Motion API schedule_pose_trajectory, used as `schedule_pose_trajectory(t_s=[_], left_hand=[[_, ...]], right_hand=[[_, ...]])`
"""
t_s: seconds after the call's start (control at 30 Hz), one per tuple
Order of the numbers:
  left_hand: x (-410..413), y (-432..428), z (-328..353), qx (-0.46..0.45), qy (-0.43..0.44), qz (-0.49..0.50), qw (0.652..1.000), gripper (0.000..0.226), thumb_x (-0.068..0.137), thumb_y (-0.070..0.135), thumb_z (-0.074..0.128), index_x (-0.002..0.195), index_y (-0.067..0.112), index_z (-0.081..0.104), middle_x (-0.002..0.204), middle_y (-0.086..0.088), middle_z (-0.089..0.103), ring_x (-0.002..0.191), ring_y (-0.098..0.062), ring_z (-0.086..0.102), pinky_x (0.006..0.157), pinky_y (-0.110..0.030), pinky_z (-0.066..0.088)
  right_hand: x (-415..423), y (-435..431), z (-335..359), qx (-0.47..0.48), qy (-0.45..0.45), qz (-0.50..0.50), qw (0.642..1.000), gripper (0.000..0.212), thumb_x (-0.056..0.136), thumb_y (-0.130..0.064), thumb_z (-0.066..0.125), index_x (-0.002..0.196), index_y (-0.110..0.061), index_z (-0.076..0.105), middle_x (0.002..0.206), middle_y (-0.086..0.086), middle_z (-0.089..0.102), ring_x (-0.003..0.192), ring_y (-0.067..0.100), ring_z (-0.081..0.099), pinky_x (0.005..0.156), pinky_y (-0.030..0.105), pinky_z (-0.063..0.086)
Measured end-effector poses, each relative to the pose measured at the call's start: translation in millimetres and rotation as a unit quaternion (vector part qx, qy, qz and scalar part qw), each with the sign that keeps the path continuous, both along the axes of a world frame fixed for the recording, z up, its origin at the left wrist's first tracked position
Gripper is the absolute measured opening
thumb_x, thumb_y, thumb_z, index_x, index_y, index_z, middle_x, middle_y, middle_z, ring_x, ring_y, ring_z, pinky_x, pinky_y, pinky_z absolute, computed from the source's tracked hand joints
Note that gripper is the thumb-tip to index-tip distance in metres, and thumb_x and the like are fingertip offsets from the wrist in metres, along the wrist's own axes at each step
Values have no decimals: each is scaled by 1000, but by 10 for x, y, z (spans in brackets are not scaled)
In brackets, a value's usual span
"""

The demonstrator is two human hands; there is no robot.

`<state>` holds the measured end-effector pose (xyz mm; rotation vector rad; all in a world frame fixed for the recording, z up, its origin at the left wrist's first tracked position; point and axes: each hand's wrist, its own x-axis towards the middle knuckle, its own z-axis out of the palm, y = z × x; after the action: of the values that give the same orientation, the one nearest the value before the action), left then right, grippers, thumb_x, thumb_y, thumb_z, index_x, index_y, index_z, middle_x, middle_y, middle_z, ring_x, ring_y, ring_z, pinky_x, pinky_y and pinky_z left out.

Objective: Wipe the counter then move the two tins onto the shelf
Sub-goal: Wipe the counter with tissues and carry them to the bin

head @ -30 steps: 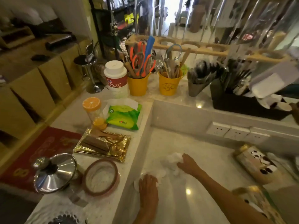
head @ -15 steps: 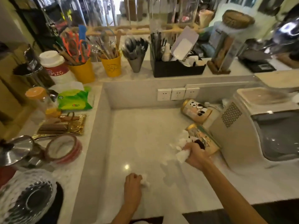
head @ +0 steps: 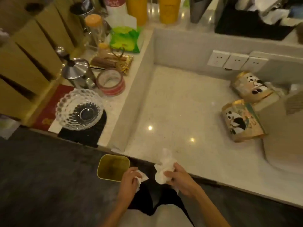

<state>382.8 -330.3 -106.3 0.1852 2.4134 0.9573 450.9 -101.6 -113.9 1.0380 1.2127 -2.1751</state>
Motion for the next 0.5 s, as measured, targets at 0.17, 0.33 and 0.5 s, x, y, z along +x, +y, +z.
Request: schedule_pose_trajectory(t_s=[0.17, 0.33, 0.5], left_hand=[[-27, -966, -135, 7, -172, 273, 946, 21, 99, 3, 47, 105, 7, 67, 113, -17, 63, 105, -31, 59, 100, -45, 47], [-448, -1780, -186, 112, -276, 392, 871, 25, 99, 1, 48, 117, -5, 64, 118, -25, 61, 108, -40, 59, 102, -54, 46], [-897, -2483, -446, 147, -271, 415, 856, 17, 98, 6, 56, 107, 1, 69, 102, -22, 70, 88, -35, 68, 81, -38, 58]], right_hand=[[-250, -1006, -41, 65, -70, 82, 992, 63, 85, -15, 76, 136, -23, 40, 138, 8, 49, 123, 32, 54, 90, 53, 58], [-732, -1909, -57, 203, -93, 233, 947, 51, 90, -27, 71, 133, -16, 45, 139, 12, 51, 125, 30, 53, 103, 51, 50], [-1489, -2765, -344, 248, -133, 372, 884, 62, 91, -11, 68, 146, -5, 39, 145, 17, 49, 133, 34, 49, 112, 49, 41]])
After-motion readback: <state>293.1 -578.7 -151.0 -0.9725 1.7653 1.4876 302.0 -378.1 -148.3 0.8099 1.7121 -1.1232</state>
